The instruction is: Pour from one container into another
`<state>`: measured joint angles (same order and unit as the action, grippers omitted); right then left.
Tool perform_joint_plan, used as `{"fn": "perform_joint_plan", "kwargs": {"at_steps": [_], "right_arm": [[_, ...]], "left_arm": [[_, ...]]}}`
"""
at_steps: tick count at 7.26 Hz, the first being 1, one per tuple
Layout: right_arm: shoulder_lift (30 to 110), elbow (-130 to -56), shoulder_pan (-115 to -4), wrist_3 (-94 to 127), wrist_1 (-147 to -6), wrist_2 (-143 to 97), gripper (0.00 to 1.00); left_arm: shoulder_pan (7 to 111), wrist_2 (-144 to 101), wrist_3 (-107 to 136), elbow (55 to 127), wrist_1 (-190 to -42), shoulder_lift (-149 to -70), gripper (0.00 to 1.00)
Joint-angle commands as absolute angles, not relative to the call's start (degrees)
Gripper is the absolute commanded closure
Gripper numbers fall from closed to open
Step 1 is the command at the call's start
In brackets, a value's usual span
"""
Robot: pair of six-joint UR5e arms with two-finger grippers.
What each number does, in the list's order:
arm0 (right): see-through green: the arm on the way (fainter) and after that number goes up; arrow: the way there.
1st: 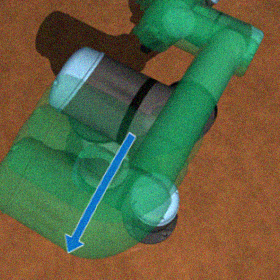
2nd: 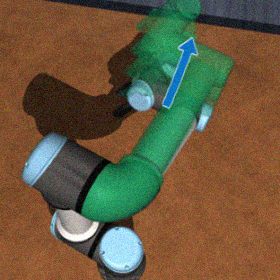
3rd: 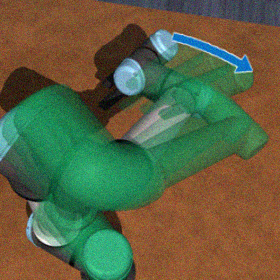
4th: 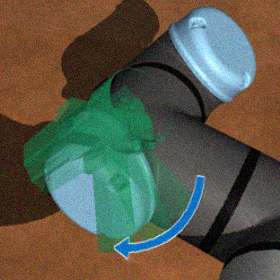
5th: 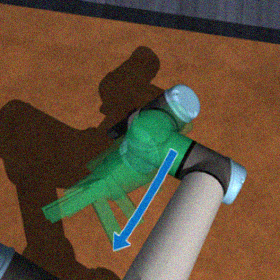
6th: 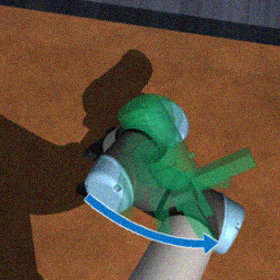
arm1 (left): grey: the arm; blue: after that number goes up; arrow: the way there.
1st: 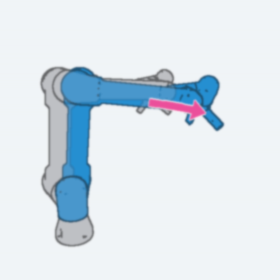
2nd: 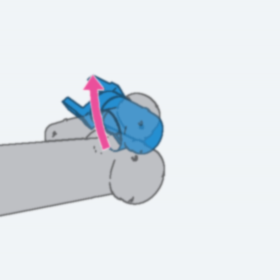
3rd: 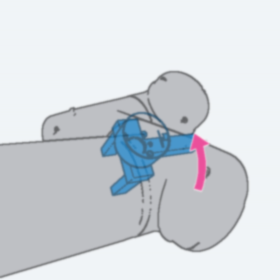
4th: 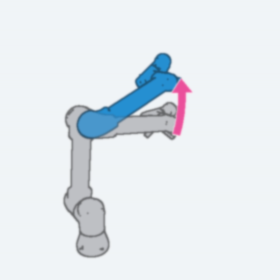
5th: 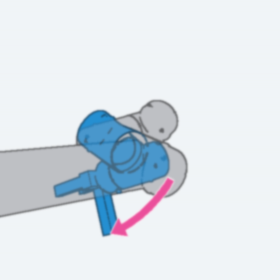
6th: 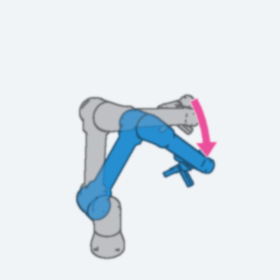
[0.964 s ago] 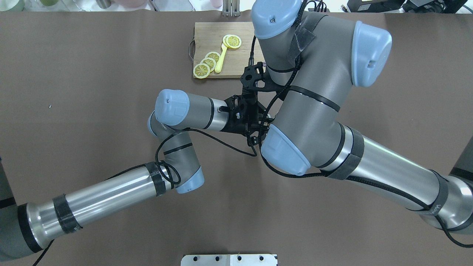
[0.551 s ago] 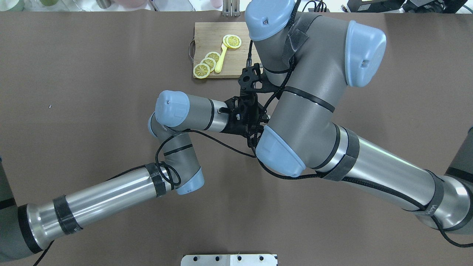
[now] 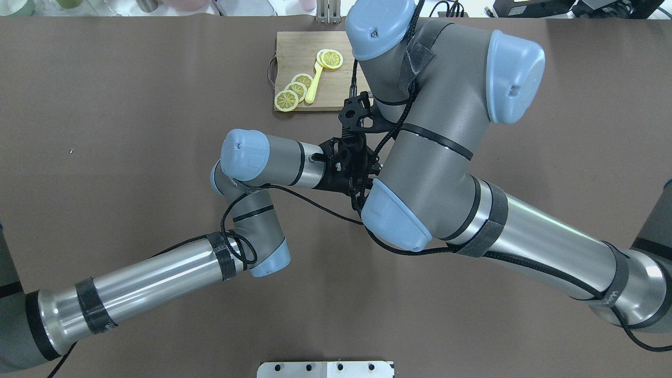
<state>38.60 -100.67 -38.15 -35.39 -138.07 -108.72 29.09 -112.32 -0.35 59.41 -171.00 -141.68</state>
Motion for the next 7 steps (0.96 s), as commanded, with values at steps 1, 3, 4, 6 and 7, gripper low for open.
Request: {"fn": "perform_joint_plan", "kwargs": {"at_steps": [1, 3, 4, 6, 7], "right_arm": [[38.6, -100.6, -38.1, -35.4, -138.1, -108.6, 1.00], [38.6, -100.9, -38.2, -35.5, -138.1, -108.6, 1.00], [38.6, -101.2, -38.4, -35.5, -138.1, -108.6, 1.00], [39.1, -103.3, -38.5, -35.5, -137.7, -108.6, 1.00], [39.5, -104.6, -38.6, -35.4, -137.6, -108.6, 1.00]], "left_arm": [[29.1, -112.1, -0.4, 59.4, -171.0, -141.7, 1.00], [29.1, -112.0, -0.4, 59.4, -171.0, -141.6, 1.00], [29.1, -112.0, -0.4, 59.4, -171.0, -141.6, 1.00], [29.1, -112.0, -0.4, 59.4, -171.0, -141.6, 1.00], [29.0, -112.0, -0.4, 59.5, -171.0, -141.6, 1.00]]}}
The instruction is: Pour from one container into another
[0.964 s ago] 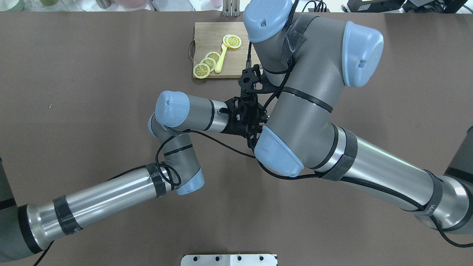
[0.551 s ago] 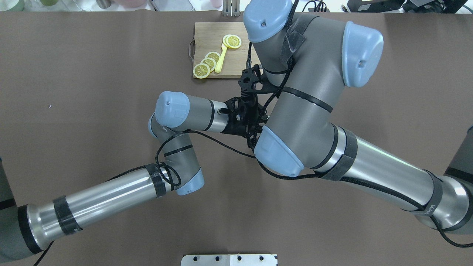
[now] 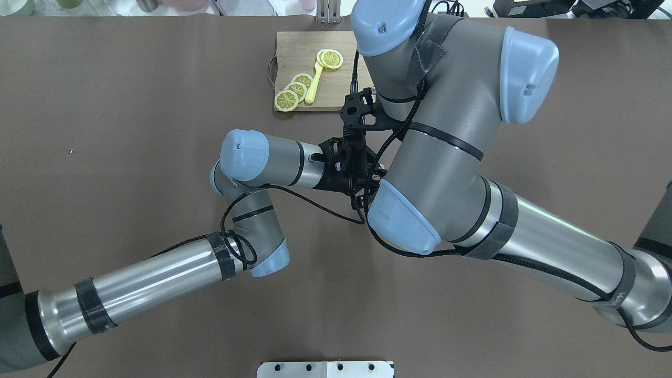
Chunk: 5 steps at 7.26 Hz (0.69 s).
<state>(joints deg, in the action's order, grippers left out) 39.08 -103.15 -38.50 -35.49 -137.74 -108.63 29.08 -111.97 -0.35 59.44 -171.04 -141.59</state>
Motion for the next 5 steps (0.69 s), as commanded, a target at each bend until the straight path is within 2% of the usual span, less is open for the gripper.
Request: {"fn": "perform_joint_plan", "kwargs": {"at_steps": [1, 5], "right_arm": [[40.5, -106.2, -38.6, -35.4, -137.4, -108.8, 1.00], [45.4, -111.6, -41.3, -34.8, -131.4, -109.4, 1.00]], "left_arm": [[29.0, -112.0, -0.4, 59.5, -171.0, -141.7, 1.00], [29.1, -112.0, -0.4, 61.4, -171.0, -140.5, 1.00]]}}
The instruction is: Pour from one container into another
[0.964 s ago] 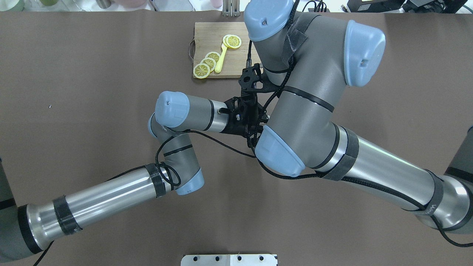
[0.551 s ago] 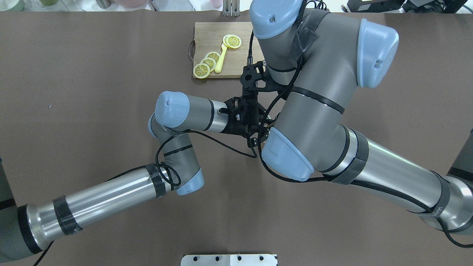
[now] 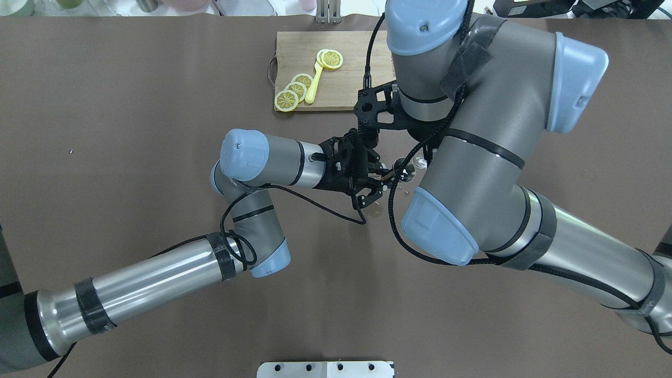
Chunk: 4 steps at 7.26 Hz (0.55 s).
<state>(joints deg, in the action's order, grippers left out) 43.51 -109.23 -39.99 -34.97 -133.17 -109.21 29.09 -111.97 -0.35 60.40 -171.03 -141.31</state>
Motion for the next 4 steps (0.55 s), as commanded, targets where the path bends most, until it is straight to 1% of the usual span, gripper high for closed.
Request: {"fn": "perform_joint_plan", "kwargs": {"at_steps": [1, 3, 4], "right_arm": [[48.2, -113.5, -43.4, -34.6, -128.9, -111.1, 1.00], [55.9, -118.8, -47.6, -34.5, -124.6, -112.2, 1.00], [59.8, -120.3, -50.6, -34.5, -122.7, -114.2, 1.00]], "left_arm": [[29.1, -112.0, -0.4, 62.7, -171.0, -139.6, 1.00], [29.4, -112.0, -0.4, 65.6, -171.0, -137.3, 1.00], [29.7, -112.0, -0.4, 67.0, -171.4, -136.1, 1.00]]}}
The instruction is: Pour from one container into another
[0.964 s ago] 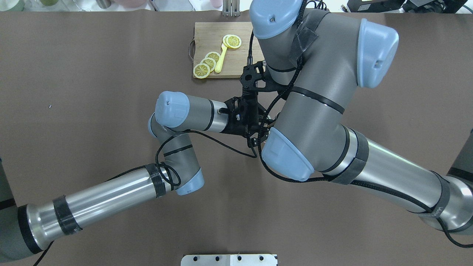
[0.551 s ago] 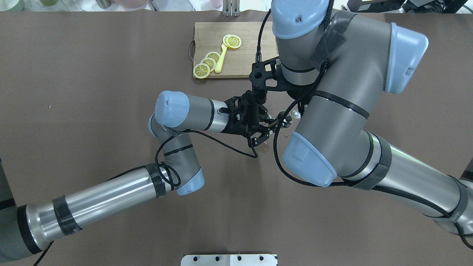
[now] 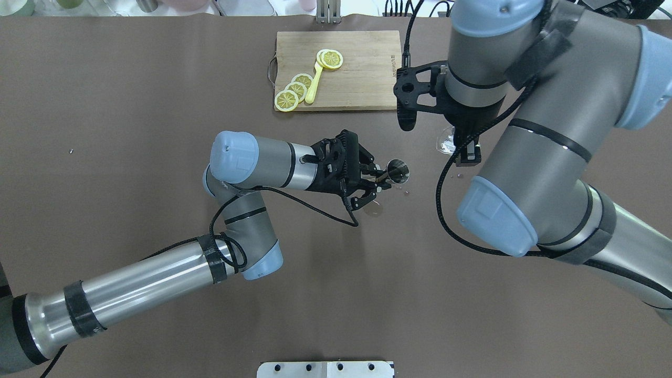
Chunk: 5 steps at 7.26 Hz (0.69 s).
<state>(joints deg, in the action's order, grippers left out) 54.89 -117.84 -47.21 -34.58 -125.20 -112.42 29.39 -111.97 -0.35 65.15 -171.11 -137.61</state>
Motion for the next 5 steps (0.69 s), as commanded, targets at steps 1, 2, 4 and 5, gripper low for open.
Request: {"fn": "perform_joint_plan", "kwargs": {"at_steps": [1, 2, 4, 5], "right_arm": [[63.2, -120.2, -54.6, -34.3, -121.0, -117.1, 1.00], [66.9, -120.2, -58.4, -34.3, -118.4, -118.8, 1.00], [75.1, -120.8, -62.5, -28.3, -110.9, -119.5, 1.00], [81.3, -121.1, -63.8, -27.3, -103.0, -120.3, 1.00]], "left_arm": [[30.1, -111.9, -0.3, 68.4, -171.6, -134.3, 1.00], [30.5, -110.1, -0.3, 71.1, -171.6, -131.8, 1.00], [32.0, -107.6, -0.3, 74.3, -172.2, -127.5, 1.00], [32.4, -105.9, 0.7, 75.1, -173.5, -125.4, 1.00]]}}
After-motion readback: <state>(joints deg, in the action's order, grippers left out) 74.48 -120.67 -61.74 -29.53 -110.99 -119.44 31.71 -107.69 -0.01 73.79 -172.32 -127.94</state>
